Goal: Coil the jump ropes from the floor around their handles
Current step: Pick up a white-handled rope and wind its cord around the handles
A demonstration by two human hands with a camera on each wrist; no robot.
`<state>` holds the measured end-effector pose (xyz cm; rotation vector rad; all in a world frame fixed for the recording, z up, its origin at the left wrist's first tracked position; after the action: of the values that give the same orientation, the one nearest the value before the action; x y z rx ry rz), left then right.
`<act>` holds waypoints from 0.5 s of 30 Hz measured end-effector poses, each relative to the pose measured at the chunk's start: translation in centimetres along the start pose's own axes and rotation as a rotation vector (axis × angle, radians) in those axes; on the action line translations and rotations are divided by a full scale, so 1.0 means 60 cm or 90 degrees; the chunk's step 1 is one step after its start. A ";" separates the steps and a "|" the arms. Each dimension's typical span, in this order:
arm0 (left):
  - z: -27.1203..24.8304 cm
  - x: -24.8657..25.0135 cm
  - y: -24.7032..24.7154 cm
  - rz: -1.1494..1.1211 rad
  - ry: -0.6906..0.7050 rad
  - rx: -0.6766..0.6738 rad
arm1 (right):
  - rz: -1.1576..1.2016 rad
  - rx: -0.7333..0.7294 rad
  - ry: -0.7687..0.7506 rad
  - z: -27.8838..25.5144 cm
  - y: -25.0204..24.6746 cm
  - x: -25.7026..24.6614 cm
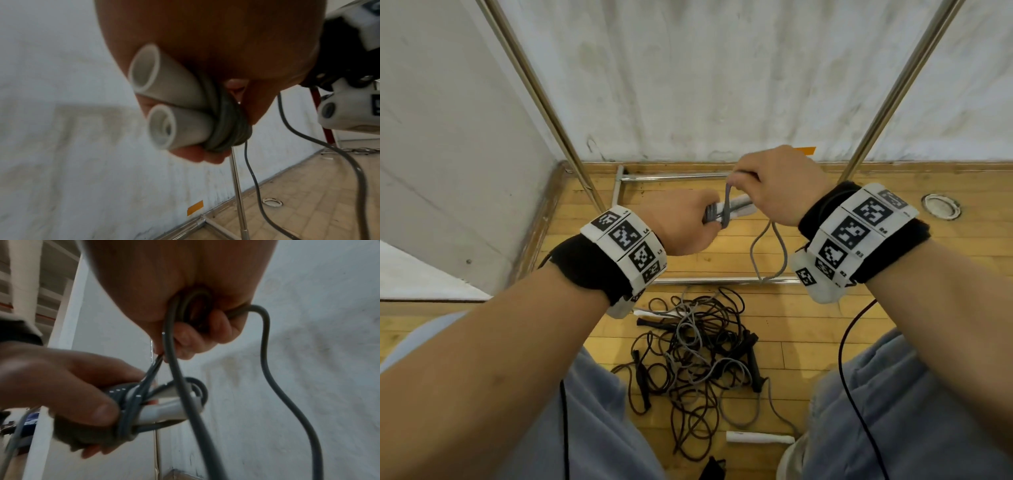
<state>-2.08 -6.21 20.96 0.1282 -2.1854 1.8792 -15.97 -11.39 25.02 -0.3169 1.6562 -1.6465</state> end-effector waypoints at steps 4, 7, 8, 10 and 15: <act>-0.010 0.016 -0.006 -0.039 0.049 0.053 | 0.028 0.024 0.004 0.003 -0.002 0.004; -0.011 0.017 -0.012 -0.044 0.044 0.105 | 0.083 0.049 0.022 0.005 -0.006 0.006; -0.012 0.016 -0.015 -0.059 0.051 0.115 | 0.108 0.053 0.031 0.007 -0.007 0.009; -0.016 0.015 -0.018 -0.093 0.064 0.121 | 0.174 0.042 0.053 0.008 -0.007 0.017; -0.027 0.021 -0.030 -0.196 0.073 0.142 | 0.388 -0.022 0.125 0.004 -0.006 0.040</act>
<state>-2.62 -4.78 23.24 0.3662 -1.7605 1.8928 -17.55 -13.20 24.58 0.3210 1.7027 -1.2115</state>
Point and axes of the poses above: each hand's wrist, its own z-axis towards the middle knuckle, its own y-axis out of the palm, x = y × z, the point moved 3 cm from there along z, towards the middle knuckle
